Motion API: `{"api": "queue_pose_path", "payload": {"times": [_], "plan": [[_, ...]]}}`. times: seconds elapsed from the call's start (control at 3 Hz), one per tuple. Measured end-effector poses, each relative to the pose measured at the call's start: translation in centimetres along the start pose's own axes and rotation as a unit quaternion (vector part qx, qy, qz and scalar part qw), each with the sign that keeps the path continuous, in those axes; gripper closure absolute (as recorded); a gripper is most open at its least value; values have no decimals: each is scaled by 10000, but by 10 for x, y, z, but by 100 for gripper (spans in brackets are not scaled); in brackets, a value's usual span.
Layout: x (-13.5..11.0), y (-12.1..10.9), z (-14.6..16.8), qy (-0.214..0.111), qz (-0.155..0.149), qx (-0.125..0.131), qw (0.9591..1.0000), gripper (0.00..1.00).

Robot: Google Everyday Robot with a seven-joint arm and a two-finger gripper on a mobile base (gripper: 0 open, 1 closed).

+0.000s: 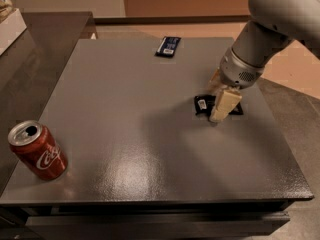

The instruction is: Pick rxbar chocolate

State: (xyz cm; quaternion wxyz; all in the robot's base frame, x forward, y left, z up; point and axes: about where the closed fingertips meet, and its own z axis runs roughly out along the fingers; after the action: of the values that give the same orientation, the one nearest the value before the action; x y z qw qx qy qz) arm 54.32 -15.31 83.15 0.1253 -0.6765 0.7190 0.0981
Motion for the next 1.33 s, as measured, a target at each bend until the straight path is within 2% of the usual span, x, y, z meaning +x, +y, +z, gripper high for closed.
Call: {"api": "queue_pose_path", "payload": {"times": [0.67,1.0,1.33], "plan": [[0,-1,-1,-10,-6,-14,10000,88],[-13,-1,-19,-173,-43,96,9998,100],[-31,-4,-49,-346,-44,241,9991,100]]}}
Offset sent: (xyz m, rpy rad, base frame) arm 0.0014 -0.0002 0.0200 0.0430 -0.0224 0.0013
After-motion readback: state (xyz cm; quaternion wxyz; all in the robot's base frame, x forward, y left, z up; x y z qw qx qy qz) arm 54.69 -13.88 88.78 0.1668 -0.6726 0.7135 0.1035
